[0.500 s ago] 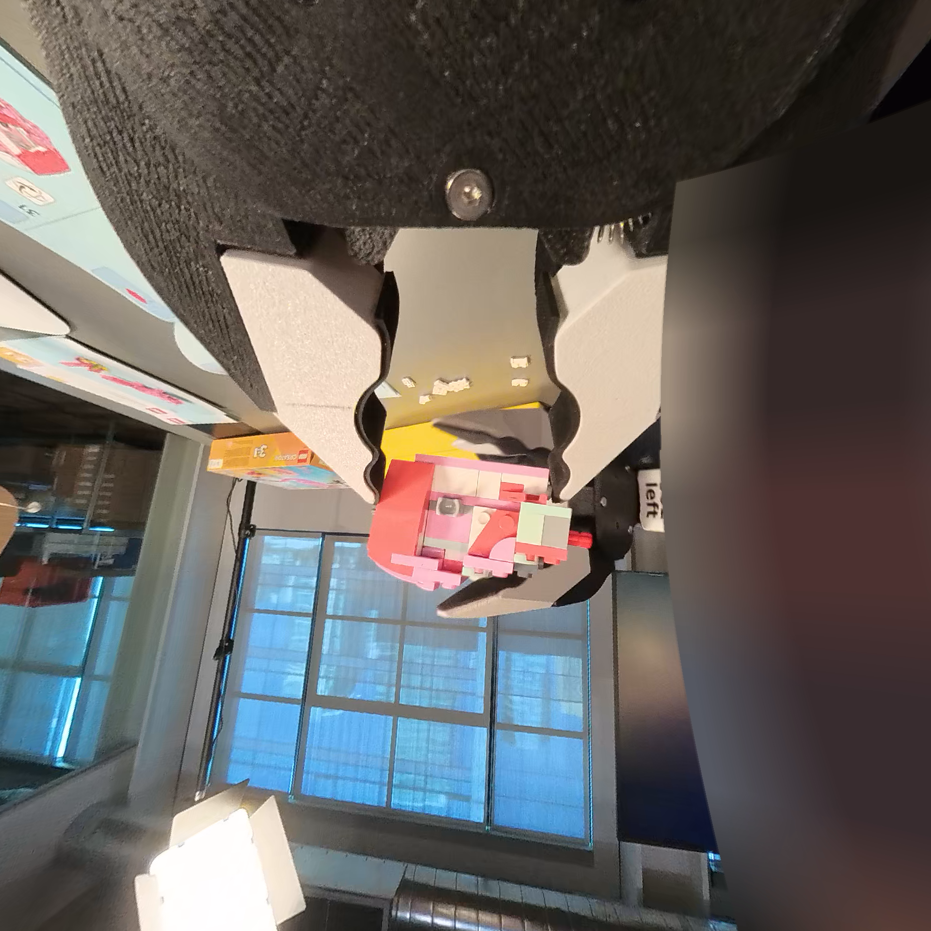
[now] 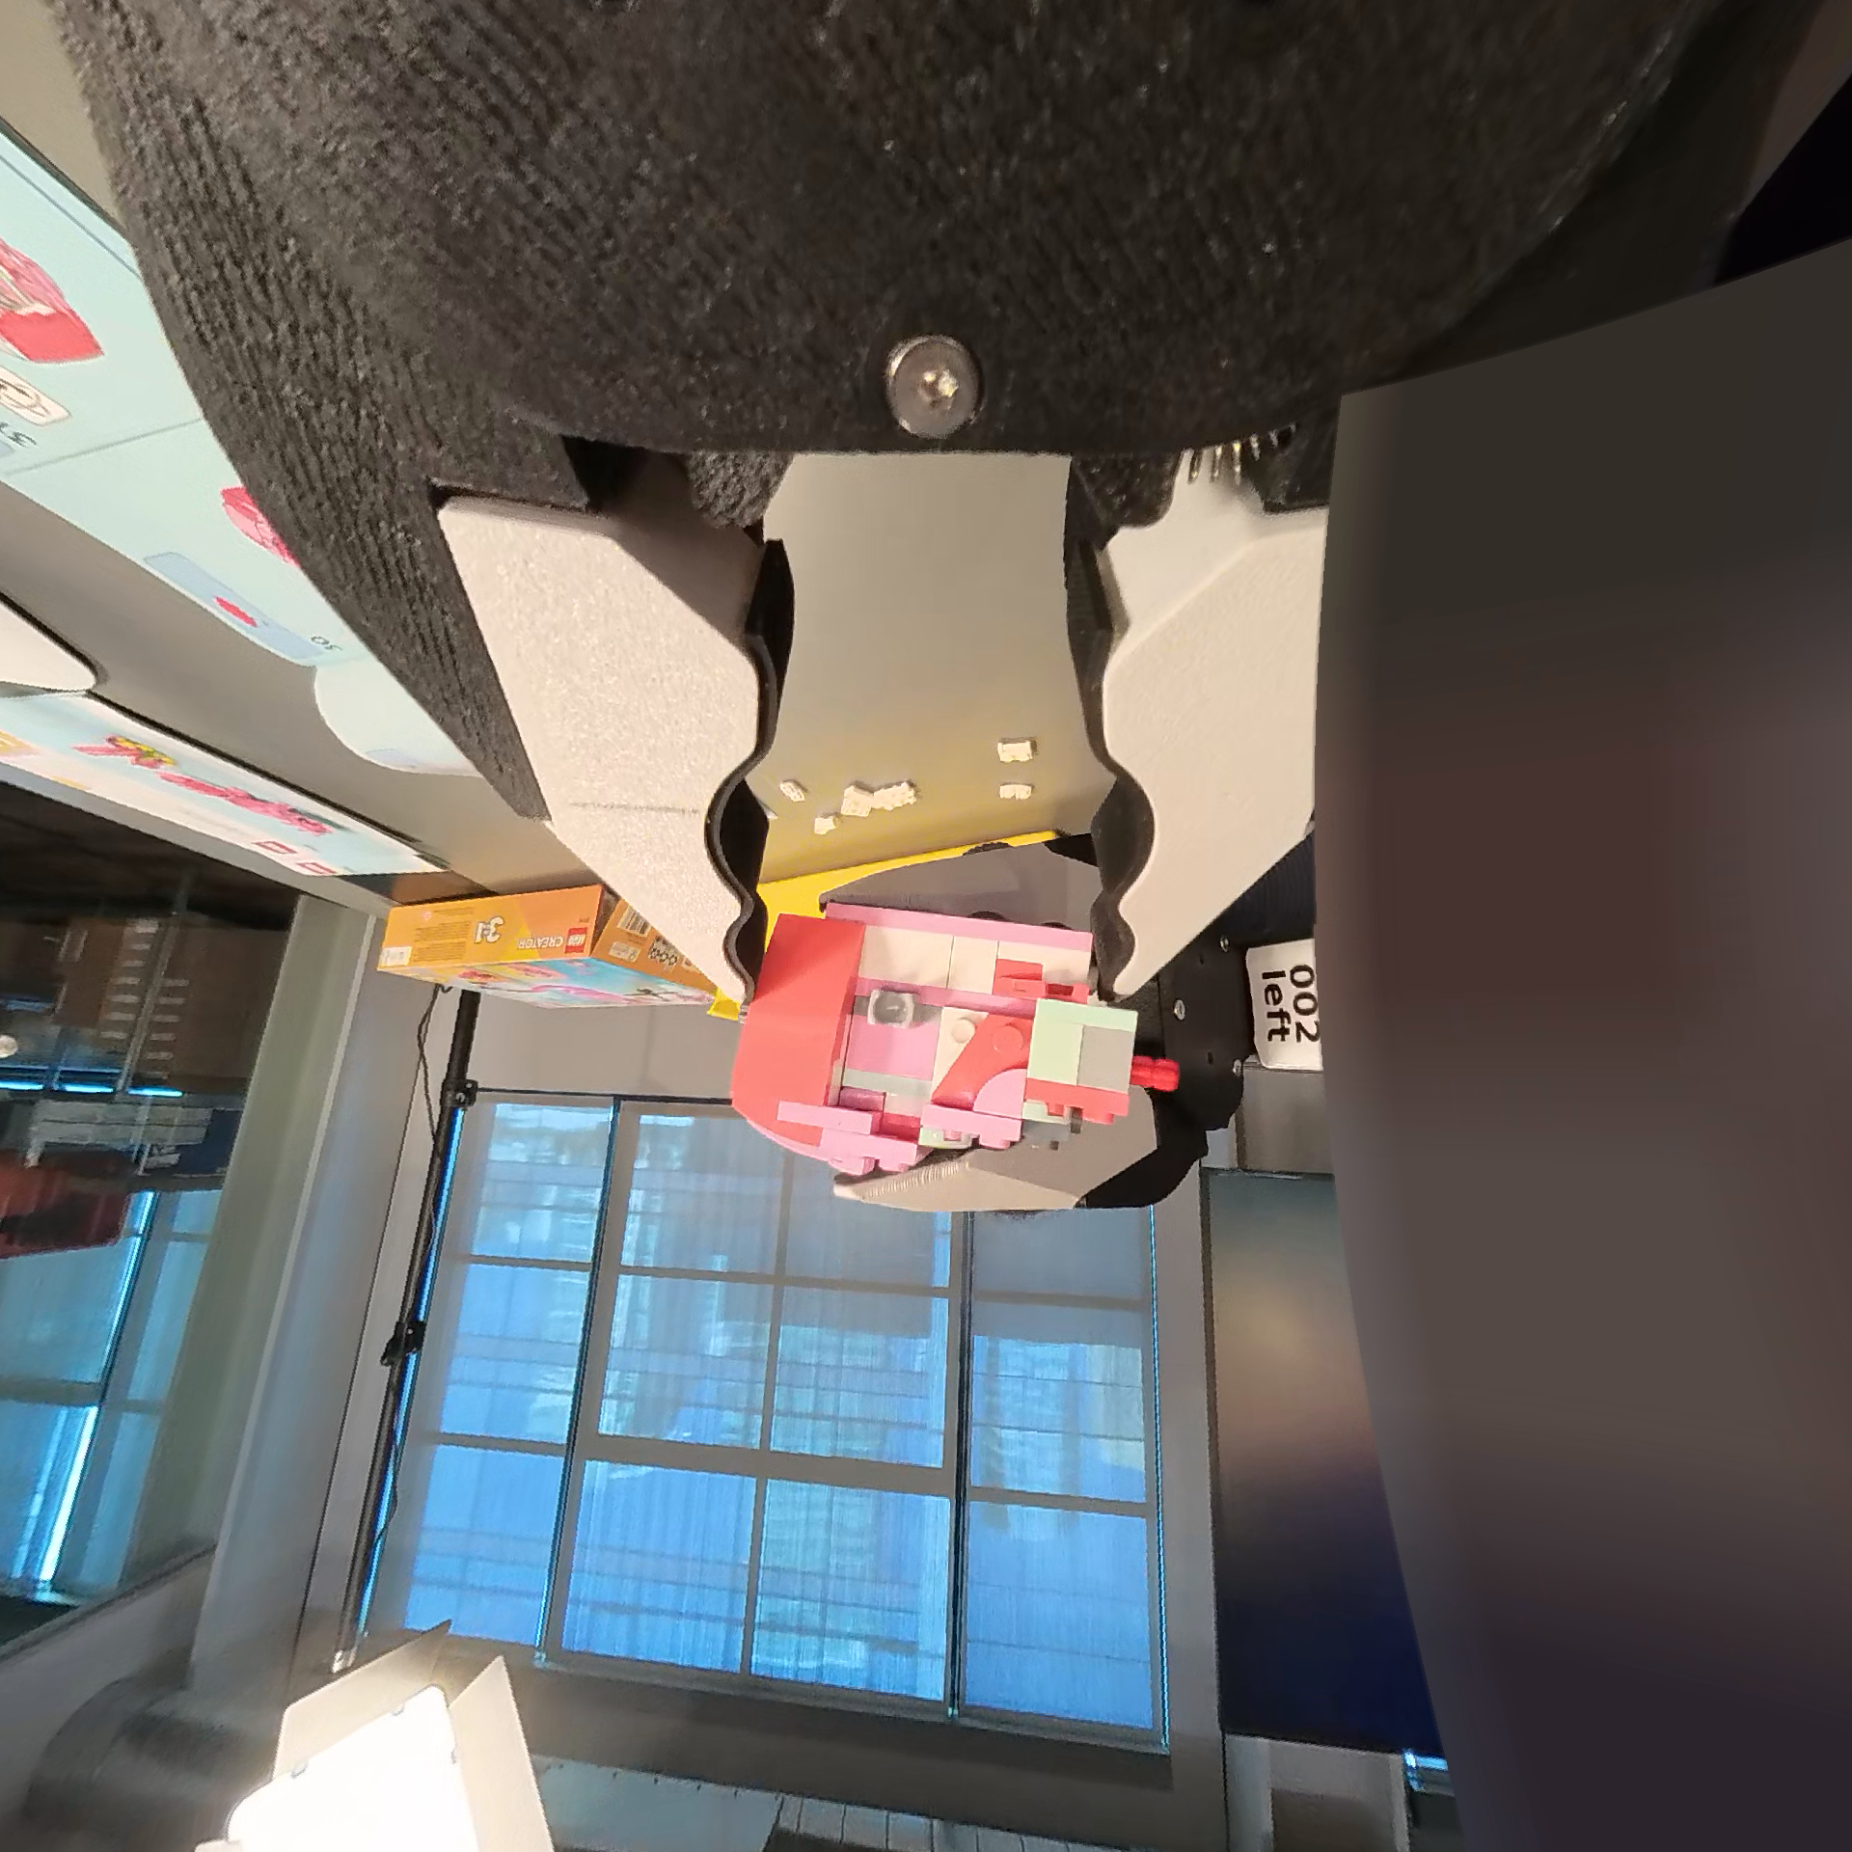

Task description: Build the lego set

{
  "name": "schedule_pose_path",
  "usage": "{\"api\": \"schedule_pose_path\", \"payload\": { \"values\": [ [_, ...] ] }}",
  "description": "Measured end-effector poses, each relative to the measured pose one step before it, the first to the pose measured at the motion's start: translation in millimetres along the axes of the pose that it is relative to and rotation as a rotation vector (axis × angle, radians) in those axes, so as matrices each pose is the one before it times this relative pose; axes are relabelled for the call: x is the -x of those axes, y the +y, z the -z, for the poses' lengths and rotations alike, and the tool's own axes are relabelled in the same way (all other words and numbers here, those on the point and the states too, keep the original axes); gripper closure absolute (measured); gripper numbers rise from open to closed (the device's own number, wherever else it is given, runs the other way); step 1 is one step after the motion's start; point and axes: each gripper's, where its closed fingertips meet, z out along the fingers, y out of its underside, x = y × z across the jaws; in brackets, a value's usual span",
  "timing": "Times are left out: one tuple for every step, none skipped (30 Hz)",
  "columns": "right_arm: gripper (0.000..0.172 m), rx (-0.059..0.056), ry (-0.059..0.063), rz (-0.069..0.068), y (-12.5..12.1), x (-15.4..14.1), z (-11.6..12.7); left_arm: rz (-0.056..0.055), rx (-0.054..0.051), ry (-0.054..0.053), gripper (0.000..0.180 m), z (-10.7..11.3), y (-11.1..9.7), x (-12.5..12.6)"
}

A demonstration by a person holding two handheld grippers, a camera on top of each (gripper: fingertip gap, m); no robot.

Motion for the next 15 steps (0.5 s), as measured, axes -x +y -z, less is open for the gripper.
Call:
{"api": "schedule_pose_path", "payload": {
  "values": [
    [0.107, 0.0021, -0.001, -0.0025, 0.38, -0.01, -0.09, 0.0037, 0.0019, 0.0031, 0.129, 0.2, 0.24, -0.47],
    [0.107, 0.0012, -0.0011, -0.0028, 0.25, 0.17, -0.14, 0.0031, 0.0007, 0.0013, 0.13, 0.21, 0.16, -0.06],
    [0.107, 0.0022, 0.0002, -0.0014, 0.39, -0.12, -0.07, 0.0021, 0.0022, 0.0001, 0.13, 0.3, 0.27, 0.17],
    [0.107, 0.0024, 0.0013, -0.0015, 0.4, -0.21, 0.02, 0.0025, 0.0044, 0.0037, 0.13, -0.09, 0.45, -0.26],
    [0.107, 0.0014, 0.0, -0.0037, 0.22, -0.16, 0.05, 0.0071, 0.0041, 0.0054, 0.13, -0.11, 0.36, -0.22],
    [0.107, 0.001, -0.0008, -0.004, 0.07, -0.03, 0.0, 0.0099, 0.0027, 0.0055, 0.13, -0.02, 0.3, -0.18],
    [0.107, 0.0012, -0.0004, -0.0004, -0.03, 0.08, 0.02, 0.0075, 0.0017, 0.0038, 0.13, 0.04, 0.05, 0.04],
    [0.107, 0.0038, 0.0021, 0.002, 0.3, -0.21, 0.0, 0.008, 0.0012, 0.0037, 0.13, -0.06, 0.1, -0.09],
    [0.107, 0.0041, 0.0031, 0.0008, 0.43, -0.48, 0.1, 0.0142, 0.0057, 0.0087, 0.13, -0.16, 0.68, -0.38],
    [0.107, 0.0014, 0.0014, -0.002, 0.24, -0.4, -0.01, 0.0154, 0.006, 0.008, 0.13, -0.25, 0.59, -0.3],
    [0.107, 0.0002, 0.0011, -0.0029, 0.24, -0.37, 0.03, 0.0131, 0.0037, 0.0076, 0.131, -0.17, 0.33, -0.24],
    [0.107, -0.0002, 0.0014, -0.0014, 0.09, -0.37, -0.01, 0.0119, 0.0061, 0.0067, 0.131, -0.28, 0.6, -0.17],
    [0.107, -0.0005, -0.0004, 0.0002, 0.0, 0.11, 0.07, 0.0078, 0.0047, 0.0044, 0.131, -0.04, 0.13, -0.06],
    [0.107, 0.0009, -0.0007, 0.0017, 0.14, 0.05, 0.0, 0.0017, 0.0022, 0.003, 0.131, 0.06, -0.15, -0.12],
    [0.107, 0.0025, 0.0015, 0.0036, 0.41, -0.01, -0.04, 0.002, 0.0029, 0.0028, 0.131, 0.23, 0.12, -0.06]
  ]
}}
